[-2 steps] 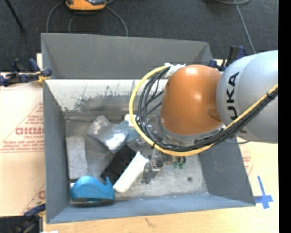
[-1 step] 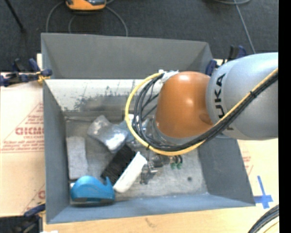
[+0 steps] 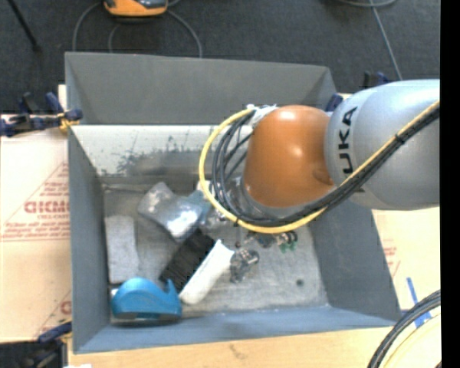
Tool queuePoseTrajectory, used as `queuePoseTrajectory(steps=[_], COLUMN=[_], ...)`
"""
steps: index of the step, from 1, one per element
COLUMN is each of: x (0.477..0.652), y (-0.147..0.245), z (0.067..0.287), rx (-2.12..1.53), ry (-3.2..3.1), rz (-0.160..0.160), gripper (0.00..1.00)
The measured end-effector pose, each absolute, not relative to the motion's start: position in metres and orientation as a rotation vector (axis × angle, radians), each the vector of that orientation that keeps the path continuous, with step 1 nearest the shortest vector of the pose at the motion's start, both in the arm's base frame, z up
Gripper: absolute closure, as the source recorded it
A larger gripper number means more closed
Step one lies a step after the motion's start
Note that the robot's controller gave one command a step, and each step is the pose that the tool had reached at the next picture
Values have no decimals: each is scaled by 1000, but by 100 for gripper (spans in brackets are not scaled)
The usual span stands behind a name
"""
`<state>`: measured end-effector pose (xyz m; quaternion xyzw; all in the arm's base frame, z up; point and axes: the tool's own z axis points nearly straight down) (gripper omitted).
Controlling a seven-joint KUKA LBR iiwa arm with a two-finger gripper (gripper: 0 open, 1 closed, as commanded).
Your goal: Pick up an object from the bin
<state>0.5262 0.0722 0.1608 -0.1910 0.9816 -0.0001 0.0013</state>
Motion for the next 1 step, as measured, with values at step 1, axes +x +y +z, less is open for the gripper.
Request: queuePoseTrajectory(steps=[1], x=[532], y=[72], z=[150], rx=[-738], ry=[3052], rz=[-1], gripper=[0])
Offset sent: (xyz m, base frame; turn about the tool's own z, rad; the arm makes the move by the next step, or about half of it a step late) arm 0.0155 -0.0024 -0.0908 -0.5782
